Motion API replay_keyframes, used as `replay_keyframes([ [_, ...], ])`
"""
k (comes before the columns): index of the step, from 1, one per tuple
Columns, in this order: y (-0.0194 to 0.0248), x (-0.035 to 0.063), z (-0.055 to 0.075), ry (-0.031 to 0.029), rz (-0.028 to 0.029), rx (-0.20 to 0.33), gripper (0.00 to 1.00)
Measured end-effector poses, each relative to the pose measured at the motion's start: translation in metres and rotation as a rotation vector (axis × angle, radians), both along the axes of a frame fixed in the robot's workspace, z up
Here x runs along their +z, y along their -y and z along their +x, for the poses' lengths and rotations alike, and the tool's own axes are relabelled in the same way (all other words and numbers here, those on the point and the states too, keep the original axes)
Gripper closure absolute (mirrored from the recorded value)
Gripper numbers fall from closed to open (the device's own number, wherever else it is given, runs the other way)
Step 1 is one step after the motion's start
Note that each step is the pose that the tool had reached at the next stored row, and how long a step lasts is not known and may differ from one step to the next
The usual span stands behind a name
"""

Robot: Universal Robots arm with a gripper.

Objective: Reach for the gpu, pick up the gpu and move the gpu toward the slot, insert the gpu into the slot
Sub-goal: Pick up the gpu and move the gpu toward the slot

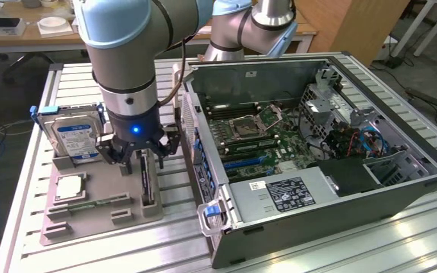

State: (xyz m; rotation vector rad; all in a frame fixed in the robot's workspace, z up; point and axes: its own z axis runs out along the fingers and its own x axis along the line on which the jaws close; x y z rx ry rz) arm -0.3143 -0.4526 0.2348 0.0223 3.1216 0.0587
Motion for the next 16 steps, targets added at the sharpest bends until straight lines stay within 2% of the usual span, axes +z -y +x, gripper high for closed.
replay_keyframes([
  [6,0.0009,-0.0041,-0.0001,0.0008,0.0002,0.0,0.35],
  [13,0.001,-0.0042,0.0,0.0007,0.0001,0.0,0.37],
  [15,0.001,-0.0042,0.0,0.0008,0.0001,0.0,0.49],
  [16,0.001,-0.0042,0.0,0.0008,0.0001,0.0,0.49],
])
